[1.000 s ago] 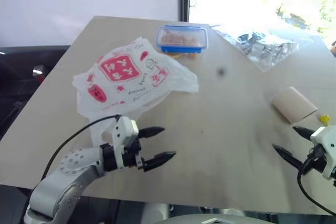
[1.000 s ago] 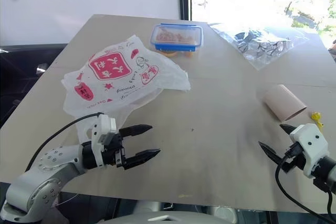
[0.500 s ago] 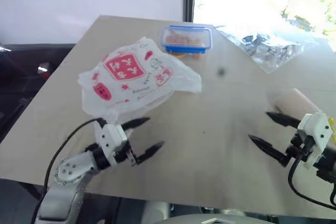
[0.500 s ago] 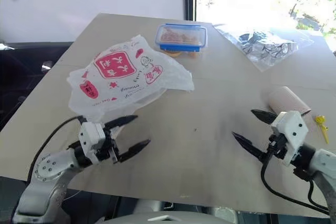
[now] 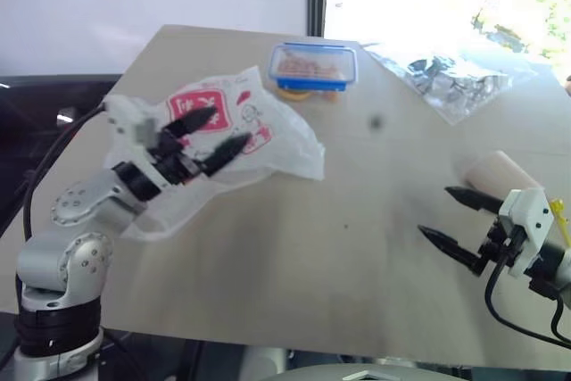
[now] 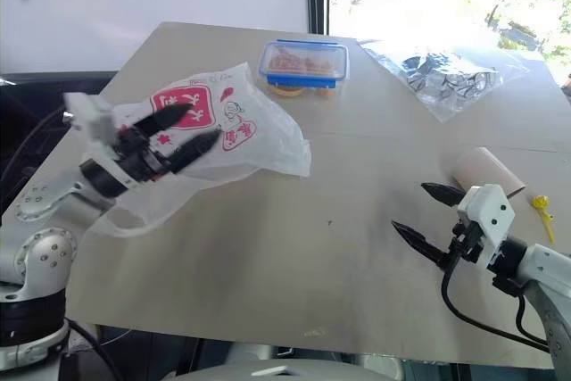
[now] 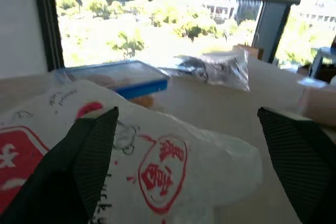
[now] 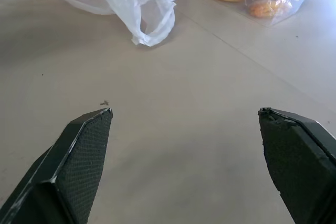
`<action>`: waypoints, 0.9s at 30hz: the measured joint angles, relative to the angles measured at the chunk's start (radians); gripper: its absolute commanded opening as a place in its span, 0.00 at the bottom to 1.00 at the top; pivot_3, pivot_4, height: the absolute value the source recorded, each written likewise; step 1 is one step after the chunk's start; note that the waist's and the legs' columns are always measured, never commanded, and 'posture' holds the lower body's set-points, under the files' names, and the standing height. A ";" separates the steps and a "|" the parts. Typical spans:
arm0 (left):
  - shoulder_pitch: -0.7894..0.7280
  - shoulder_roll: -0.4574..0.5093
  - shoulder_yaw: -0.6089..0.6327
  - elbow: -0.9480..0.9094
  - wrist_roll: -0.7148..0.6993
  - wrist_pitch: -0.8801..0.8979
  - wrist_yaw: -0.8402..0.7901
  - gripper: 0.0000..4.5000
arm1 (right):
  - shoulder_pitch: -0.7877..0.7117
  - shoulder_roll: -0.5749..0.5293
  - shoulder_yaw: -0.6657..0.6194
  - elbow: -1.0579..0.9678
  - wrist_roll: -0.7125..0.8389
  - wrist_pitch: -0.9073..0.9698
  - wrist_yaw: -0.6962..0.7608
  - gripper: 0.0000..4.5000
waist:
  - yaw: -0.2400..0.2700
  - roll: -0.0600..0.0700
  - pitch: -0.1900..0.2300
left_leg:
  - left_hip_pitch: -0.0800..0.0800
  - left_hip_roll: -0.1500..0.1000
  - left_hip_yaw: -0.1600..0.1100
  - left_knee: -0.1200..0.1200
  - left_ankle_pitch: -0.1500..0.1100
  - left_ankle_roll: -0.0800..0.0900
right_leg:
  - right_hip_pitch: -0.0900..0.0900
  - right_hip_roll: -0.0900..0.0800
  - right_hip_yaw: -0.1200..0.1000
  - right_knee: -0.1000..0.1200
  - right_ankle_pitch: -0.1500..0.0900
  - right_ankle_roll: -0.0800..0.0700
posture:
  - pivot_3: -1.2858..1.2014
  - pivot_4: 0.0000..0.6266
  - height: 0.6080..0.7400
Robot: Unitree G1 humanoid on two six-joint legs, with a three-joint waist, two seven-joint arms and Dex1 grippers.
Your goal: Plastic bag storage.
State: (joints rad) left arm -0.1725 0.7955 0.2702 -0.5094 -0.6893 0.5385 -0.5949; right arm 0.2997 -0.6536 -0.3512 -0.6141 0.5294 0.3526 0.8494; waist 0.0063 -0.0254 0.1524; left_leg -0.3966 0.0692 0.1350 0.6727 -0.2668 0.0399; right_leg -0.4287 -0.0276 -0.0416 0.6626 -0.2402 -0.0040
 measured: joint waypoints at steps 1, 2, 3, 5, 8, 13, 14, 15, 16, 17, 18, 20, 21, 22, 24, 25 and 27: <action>-0.001 0.015 -0.010 -0.027 0.027 0.000 0.007 1.00 | 0.005 0.003 0.002 0.006 -0.002 -0.010 0.005 1.00 | 0.002 0.000 0.000 | 0.000 0.000 0.000 0.000 0.000 0.000 | 0.000 0.000 0.000 0.000 0.000 0.000 | 0.52 0.24 1.00; -0.004 0.039 -0.023 -0.050 0.050 0.000 0.004 1.00 | 0.012 0.008 0.003 0.007 -0.002 -0.019 0.010 1.00 | 0.005 0.000 0.000 | 0.000 0.000 0.000 0.000 0.000 0.000 | 0.000 0.000 0.000 0.000 0.000 0.000 | 0.52 0.24 1.00; -0.011 0.064 -0.039 -0.069 0.072 -0.001 -0.008 1.00 | 0.021 0.011 0.003 0.009 -0.002 -0.033 0.019 1.00 | 0.006 0.000 0.000 | 0.000 0.000 0.000 0.000 0.000 0.000 | 0.000 0.000 0.000 0.000 0.000 0.000 | 0.52 0.24 1.00; -0.062 0.139 -0.116 -0.121 0.134 0.019 -0.029 1.00 | 0.048 0.013 0.006 0.011 0.000 -0.073 0.052 1.00 | 0.009 0.000 0.000 | 0.001 0.000 0.000 0.000 0.000 0.000 | 0.000 0.001 -0.001 0.000 0.000 0.000 | 0.52 0.24 1.00; -0.158 0.186 -0.209 -0.158 0.187 0.095 -0.026 1.00 | 0.075 0.019 0.002 0.010 0.019 -0.124 0.101 1.00 | 0.009 0.001 0.000 | 0.002 0.000 0.000 0.000 0.000 0.000 | 0.001 0.002 0.000 0.000 0.000 0.001 | 0.52 0.24 1.00; -0.242 0.226 -0.299 -0.135 0.272 0.227 -0.004 1.00 | 0.104 0.027 -0.024 0.006 0.091 -0.199 0.185 1.00 | 0.002 0.001 0.000 | 0.003 0.001 0.001 0.000 0.000 0.000 | 0.001 0.005 0.002 0.000 0.000 0.001 | 0.52 0.24 1.00; -0.232 0.233 -0.304 -0.137 0.282 0.229 -0.009 1.00 | 0.103 0.023 -0.024 0.006 0.099 -0.202 0.192 1.00 | 0.001 0.001 0.000 | 0.003 0.002 0.001 0.000 0.000 0.000 | 0.001 0.005 0.002 0.000 0.000 0.000 | 0.52 0.24 1.00; -0.221 0.240 -0.306 -0.137 0.290 0.230 -0.013 1.00 | 0.104 0.019 -0.025 0.005 0.103 -0.203 0.194 1.00 | 0.001 0.001 0.000 | 0.003 0.002 0.001 0.000 0.000 0.000 | 0.001 0.005 0.002 0.000 0.000 0.000 | 0.52 0.24 1.00; -0.190 0.249 -0.306 -0.138 0.308 0.231 -0.021 1.00 | 0.105 0.007 -0.033 0.005 0.110 -0.203 0.198 1.00 | 0.003 0.002 0.000 | 0.003 0.002 0.001 0.000 0.000 0.000 | 0.001 0.005 0.002 0.000 0.000 0.000 | 0.52 0.24 1.00; -0.181 0.249 -0.306 -0.138 0.310 0.232 -0.022 1.00 | 0.105 0.005 -0.038 0.004 0.112 -0.203 0.198 1.00 | 0.005 0.002 0.000 | 0.003 0.002 0.001 0.000 0.000 0.000 | 0.001 0.004 0.001 0.000 -0.001 0.000 | 0.52 0.24 1.00; -0.166 0.249 -0.301 -0.139 0.311 0.235 -0.026 1.00 | 0.106 0.001 -0.044 0.003 0.119 -0.203 0.198 1.00 | 0.007 0.001 0.000 | 0.002 0.002 0.001 0.000 0.000 0.000 | 0.001 0.004 0.001 0.000 -0.001 0.000 | 0.52 0.24 1.00; -0.120 0.270 -0.283 -0.146 0.328 0.225 -0.044 1.00 | 0.112 -0.008 -0.049 -0.008 0.128 -0.202 0.199 1.00 | 0.008 0.001 0.000 | 0.002 0.002 0.001 0.000 0.000 0.000 | 0.001 0.001 0.001 0.000 -0.001 0.000 | 0.52 0.24 1.00; -0.097 0.289 -0.273 -0.148 0.343 0.217 -0.054 1.00 | 0.117 -0.010 -0.050 -0.015 0.134 -0.201 0.199 1.00 | 0.008 0.001 0.000 | 0.002 0.002 0.001 0.000 0.000 0.000 | 0.001 0.000 0.001 0.000 -0.001 0.000 | 0.52 0.24 1.00; -0.077 0.304 -0.263 -0.148 0.355 0.212 -0.062 1.00 | 0.121 -0.011 -0.050 -0.020 0.138 -0.200 0.199 1.00 | 0.008 0.001 0.000 | 0.002 0.002 0.001 0.000 0.000 0.000 | 0.001 0.000 0.001 0.000 -0.001 0.000 | 0.52 0.24 1.00; -0.043 0.327 -0.246 -0.148 0.390 0.197 -0.066 1.00 | 0.123 -0.015 -0.049 -0.023 0.141 -0.193 0.193 1.00 | 0.008 0.001 0.000 | 0.002 0.001 0.001 0.000 0.000 0.000 | 0.001 -0.001 0.001 0.000 -0.001 0.000 | 0.52 0.24 1.00; -0.034 0.338 -0.244 -0.147 0.409 0.189 -0.067 1.00 | 0.122 -0.017 -0.049 -0.025 0.141 -0.189 0.191 1.00 | 0.008 0.001 0.000 | 0.002 0.001 0.001 0.000 0.000 0.000 | 0.001 -0.001 0.000 0.000 -0.001 0.000 | 0.52 0.24 1.00; -0.013 0.362 -0.245 -0.142 0.470 0.160 -0.066 1.00 | 0.114 -0.026 -0.046 -0.026 0.142 -0.181 0.189 1.00 | 0.008 0.001 0.000 | 0.002 0.001 0.001 0.000 -0.001 0.002 | 0.001 -0.002 0.000 0.000 -0.001 0.000 | 0.52 0.24 1.00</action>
State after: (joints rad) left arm -0.1856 1.1570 0.0254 -0.6515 -0.2193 0.6988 -0.6610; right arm 0.4142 -0.6795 -0.3969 -0.6399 0.6710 0.1720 1.0386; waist 0.0144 -0.0239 0.1523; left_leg -0.3942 0.0702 0.1359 0.6723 -0.2678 0.0416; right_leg -0.4277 -0.0291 -0.0411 0.6628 -0.2409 -0.0039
